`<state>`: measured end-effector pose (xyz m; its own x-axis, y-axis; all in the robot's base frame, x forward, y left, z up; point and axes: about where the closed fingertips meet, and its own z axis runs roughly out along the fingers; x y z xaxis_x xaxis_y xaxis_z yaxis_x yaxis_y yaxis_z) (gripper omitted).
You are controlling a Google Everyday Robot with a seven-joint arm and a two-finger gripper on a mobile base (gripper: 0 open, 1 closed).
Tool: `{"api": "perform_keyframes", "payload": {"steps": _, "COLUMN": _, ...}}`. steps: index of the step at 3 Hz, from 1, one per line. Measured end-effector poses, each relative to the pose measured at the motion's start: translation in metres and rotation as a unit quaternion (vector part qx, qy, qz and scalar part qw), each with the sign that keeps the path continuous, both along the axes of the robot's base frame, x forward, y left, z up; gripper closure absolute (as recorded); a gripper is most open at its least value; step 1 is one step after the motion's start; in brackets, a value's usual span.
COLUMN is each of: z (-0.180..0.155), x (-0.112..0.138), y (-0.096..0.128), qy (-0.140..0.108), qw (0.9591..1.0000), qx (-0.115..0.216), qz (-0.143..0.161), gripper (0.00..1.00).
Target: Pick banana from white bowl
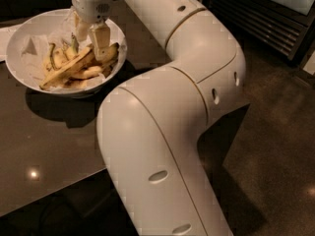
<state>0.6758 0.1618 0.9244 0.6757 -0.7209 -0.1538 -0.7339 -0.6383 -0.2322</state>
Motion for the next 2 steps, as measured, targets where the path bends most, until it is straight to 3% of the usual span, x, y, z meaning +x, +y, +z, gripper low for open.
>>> {"api": "perform_keyframes", "payload": {"steps": 2, "z": -0.0083, "x": 0.0051, "y": -0.0004, "qy": 0.002, "qw": 0.9999, "qx": -0.005, "qz": 0.011, "gripper": 0.41}}
